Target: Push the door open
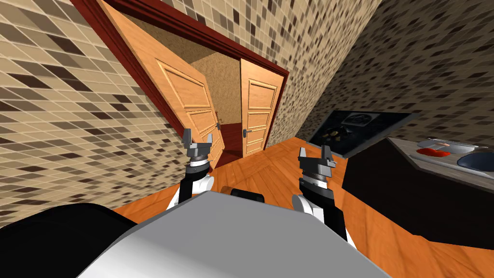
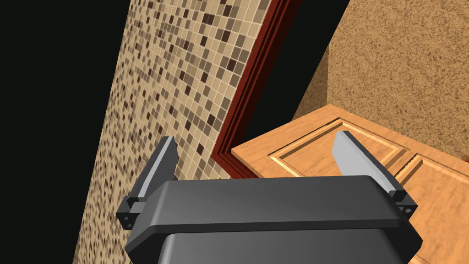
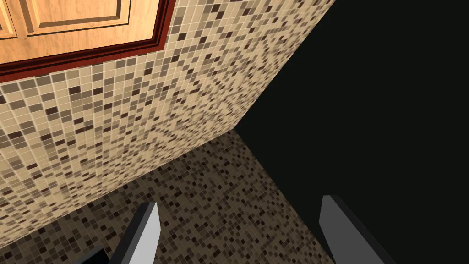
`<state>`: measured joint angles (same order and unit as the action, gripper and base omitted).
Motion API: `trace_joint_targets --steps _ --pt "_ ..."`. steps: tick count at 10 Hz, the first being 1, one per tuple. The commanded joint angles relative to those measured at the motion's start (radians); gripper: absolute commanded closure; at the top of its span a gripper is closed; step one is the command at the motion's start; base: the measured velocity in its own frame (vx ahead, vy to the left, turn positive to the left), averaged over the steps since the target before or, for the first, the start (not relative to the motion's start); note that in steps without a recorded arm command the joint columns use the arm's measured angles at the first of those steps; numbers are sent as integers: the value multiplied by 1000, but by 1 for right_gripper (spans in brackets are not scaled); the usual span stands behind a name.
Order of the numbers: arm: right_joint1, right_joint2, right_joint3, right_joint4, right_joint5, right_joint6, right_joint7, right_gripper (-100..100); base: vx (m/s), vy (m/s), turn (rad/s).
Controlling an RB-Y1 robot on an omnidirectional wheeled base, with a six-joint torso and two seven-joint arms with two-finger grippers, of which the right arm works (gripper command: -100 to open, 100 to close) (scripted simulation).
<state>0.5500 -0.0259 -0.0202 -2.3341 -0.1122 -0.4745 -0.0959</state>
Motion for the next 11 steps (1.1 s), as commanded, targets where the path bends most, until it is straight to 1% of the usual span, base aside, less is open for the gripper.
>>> trace_joint_targets --steps 1,3,7,11 --pt "0 -7 13 14 13 2 -6 -100 220 24 -1" --pt "-1 -17 34 37 34 5 -15 -100 226 -7 32" --pt "-2 -40 89 98 89 13 -41 -100 219 10 23" --pt "-4 -63 155 170 155 23 -71 -100 201 10 31"
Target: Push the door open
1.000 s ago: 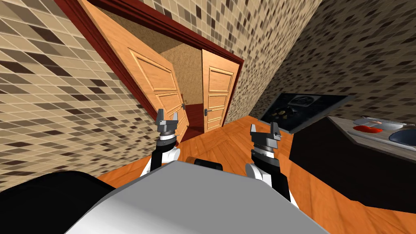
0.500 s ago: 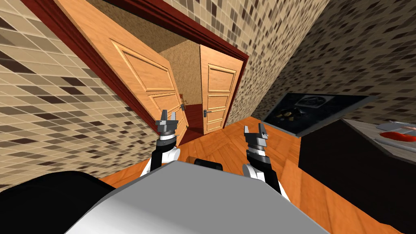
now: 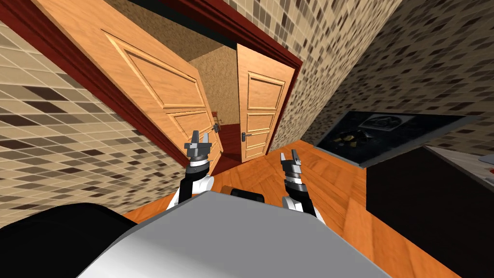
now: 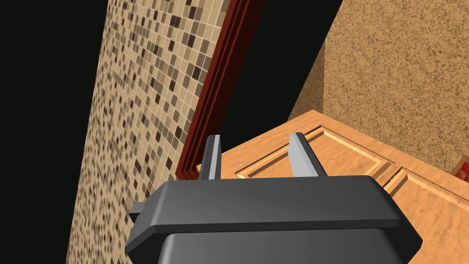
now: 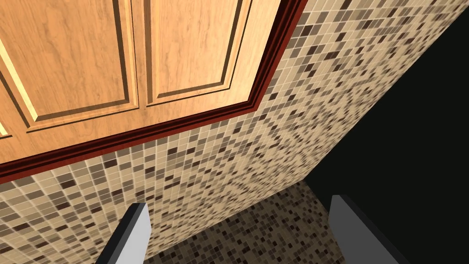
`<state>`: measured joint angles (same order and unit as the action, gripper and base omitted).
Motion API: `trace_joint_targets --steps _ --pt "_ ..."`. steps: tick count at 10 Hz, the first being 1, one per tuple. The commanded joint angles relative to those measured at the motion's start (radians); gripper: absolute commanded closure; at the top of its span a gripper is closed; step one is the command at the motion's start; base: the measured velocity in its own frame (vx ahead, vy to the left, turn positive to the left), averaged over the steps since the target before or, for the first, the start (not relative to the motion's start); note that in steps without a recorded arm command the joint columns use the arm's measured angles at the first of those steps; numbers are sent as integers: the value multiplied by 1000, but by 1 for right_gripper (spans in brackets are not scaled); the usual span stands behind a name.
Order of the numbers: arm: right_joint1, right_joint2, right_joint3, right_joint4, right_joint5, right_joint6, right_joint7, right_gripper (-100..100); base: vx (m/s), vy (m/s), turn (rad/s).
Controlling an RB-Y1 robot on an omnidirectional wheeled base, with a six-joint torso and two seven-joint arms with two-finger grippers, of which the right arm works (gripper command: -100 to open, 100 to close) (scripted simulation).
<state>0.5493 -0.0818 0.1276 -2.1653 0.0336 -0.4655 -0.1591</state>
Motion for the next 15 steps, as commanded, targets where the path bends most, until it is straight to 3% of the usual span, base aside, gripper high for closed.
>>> trace_joint_targets --steps 1,10,15 --pt "-4 -15 34 30 36 18 -20 -100 233 -9 41" --pt "-8 -65 204 216 206 44 -99 -100 201 15 34" --pt "-10 -85 280 300 282 55 -134 -100 180 -2 31"
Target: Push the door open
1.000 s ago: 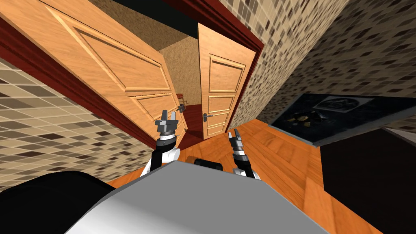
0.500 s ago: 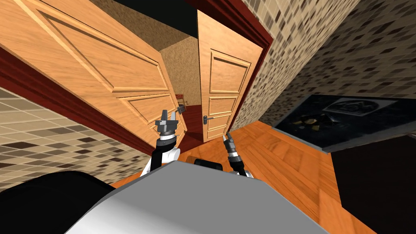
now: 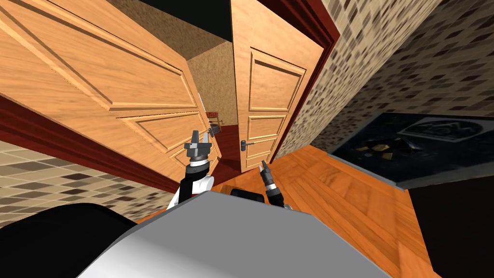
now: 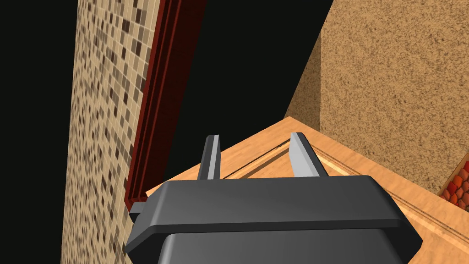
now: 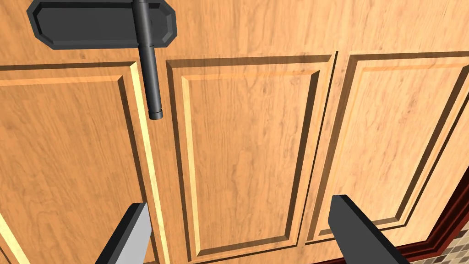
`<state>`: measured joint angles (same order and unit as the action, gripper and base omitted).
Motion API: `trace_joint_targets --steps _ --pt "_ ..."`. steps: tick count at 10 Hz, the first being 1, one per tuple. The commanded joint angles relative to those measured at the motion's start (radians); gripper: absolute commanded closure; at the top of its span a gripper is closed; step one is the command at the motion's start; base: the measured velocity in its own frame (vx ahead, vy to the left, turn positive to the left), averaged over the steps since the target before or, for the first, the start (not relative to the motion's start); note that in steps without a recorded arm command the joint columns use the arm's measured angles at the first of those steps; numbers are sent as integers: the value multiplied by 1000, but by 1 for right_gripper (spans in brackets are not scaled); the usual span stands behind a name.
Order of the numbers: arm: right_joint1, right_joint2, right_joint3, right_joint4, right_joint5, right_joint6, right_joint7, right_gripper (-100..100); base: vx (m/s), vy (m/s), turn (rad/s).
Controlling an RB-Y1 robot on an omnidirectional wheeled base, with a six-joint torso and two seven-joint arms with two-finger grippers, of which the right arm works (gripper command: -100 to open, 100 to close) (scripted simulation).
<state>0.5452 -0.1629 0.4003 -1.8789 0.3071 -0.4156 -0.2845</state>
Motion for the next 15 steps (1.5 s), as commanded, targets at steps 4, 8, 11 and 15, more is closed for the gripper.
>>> trace_joint_targets --steps 4,8,11,15 --pt "-8 -20 68 80 70 14 -36 -100 220 0 26" --pt "-9 -30 111 126 112 21 -56 -100 240 -16 22" --pt "-27 -23 100 129 102 34 -55 -100 149 52 27" --pt "-63 2 92 156 92 58 -48 -100 191 127 37"
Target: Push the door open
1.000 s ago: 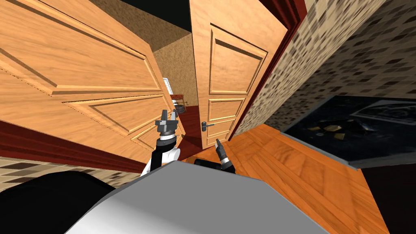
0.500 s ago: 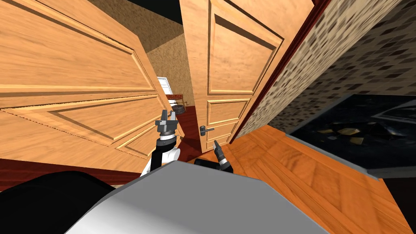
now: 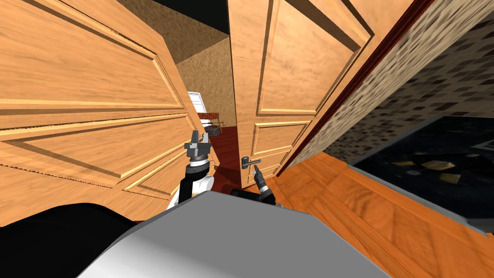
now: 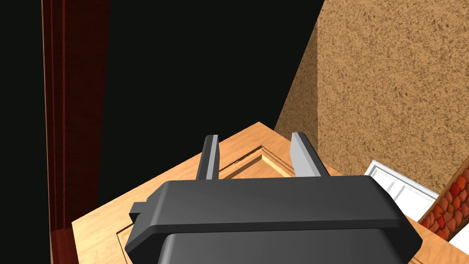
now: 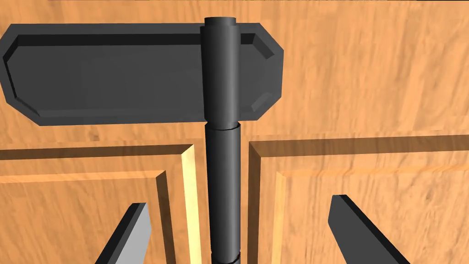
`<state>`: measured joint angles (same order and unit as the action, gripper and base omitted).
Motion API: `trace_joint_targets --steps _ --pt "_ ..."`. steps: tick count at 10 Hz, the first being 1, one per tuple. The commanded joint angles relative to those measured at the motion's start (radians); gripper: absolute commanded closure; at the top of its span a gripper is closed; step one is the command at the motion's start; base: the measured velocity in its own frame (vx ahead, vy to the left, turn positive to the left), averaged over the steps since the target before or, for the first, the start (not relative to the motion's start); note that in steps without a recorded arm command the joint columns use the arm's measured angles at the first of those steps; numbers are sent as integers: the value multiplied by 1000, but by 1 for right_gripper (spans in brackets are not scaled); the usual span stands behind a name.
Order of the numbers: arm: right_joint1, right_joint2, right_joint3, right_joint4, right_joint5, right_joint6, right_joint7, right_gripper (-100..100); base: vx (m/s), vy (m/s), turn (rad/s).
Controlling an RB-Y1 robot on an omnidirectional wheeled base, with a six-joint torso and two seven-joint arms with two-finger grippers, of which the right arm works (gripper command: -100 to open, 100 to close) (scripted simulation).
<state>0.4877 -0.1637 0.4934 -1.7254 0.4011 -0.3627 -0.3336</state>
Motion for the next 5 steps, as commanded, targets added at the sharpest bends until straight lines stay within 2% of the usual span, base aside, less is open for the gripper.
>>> trace_joint_targets --steps 1,3,4,5 --pt "-14 9 -3 9 -4 10 3 -100 211 126 46" --pt "-28 19 -7 19 -7 20 5 -100 176 106 28" --pt "-23 16 -5 15 -6 17 4 -100 64 33 4" --pt "-23 16 -5 15 -6 17 4 100 0 0 0"
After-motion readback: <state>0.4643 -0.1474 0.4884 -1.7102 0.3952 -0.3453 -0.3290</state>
